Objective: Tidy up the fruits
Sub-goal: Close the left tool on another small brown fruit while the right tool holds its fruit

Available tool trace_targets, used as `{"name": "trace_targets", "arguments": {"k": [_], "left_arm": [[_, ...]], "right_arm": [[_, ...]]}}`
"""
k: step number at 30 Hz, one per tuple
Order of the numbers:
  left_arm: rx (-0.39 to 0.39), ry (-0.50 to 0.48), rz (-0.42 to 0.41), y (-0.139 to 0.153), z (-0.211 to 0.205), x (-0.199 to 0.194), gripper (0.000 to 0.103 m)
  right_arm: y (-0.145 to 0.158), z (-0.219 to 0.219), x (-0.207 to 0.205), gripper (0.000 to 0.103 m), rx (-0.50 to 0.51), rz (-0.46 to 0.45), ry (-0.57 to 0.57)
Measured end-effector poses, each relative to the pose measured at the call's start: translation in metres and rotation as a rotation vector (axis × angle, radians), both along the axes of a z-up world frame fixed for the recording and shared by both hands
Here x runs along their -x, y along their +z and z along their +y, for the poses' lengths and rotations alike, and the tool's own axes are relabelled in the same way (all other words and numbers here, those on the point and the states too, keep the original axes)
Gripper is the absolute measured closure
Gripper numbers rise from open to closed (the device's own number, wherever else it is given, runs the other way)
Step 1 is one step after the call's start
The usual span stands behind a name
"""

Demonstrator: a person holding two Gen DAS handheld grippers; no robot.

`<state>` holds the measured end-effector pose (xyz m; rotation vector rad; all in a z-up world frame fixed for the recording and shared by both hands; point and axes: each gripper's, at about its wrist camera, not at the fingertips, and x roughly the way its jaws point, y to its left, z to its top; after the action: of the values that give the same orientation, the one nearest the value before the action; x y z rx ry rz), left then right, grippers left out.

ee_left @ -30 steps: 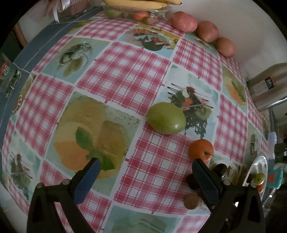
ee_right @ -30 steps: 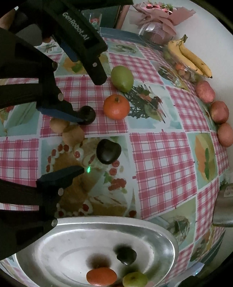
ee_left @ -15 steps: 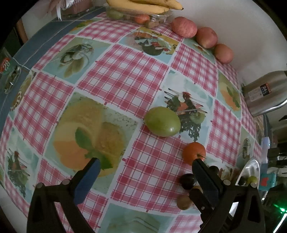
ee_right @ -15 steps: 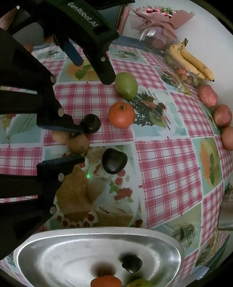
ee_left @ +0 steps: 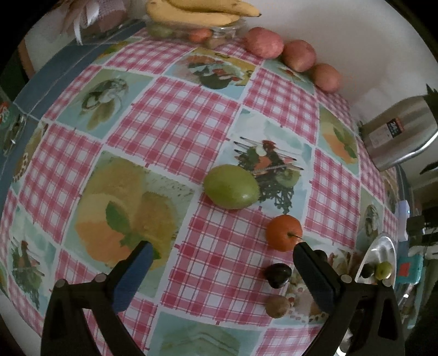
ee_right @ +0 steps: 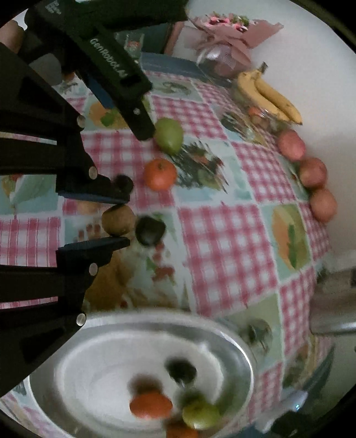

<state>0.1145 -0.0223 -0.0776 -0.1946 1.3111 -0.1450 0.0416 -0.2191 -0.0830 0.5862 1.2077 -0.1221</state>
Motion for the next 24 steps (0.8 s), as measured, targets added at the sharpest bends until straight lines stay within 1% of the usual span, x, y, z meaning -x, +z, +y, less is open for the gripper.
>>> {"name": "trace_targets", "arguments": {"k": [3,7,10,15,18,21,24], "left_arm": [[-0.002,-0.013,-0.02,0.003,-0.003,0.001,0.0],[-0.013,-0.051,-0.031,0.002,-0.012,0.004,0.0],[0.015,-0.093,-0.012,0.0,-0.019,0.007,0.0],[0.002,-0.156,0.02,-0.007,-0.033,0.013,0.0],[-0.02,-0.191,0.044,-0.013,-0.042,0.019,0.001],[-0.051,-0.23,0.045,-0.015,-0.051,0.026,0.004],[-0.073,-0.254,0.05,-0.017,-0.057,0.031,0.011]], "right_arm": [[0.009,-0.015,0.008,0.078,0.031,-0.021,-0.05],[0.016,-0.034,0.016,0.077,0.029,-0.045,-0.114],[0.017,-0.044,0.02,0.077,0.016,-0.054,-0.143],[0.019,-0.049,0.023,0.077,0.007,-0.062,-0.161],[0.02,-0.05,0.024,0.077,0.0,-0.067,-0.166],[0.02,-0.051,0.025,0.077,-0.004,-0.07,-0.17],[0.021,-0.053,0.026,0.077,-0.01,-0.073,-0.177]]}}
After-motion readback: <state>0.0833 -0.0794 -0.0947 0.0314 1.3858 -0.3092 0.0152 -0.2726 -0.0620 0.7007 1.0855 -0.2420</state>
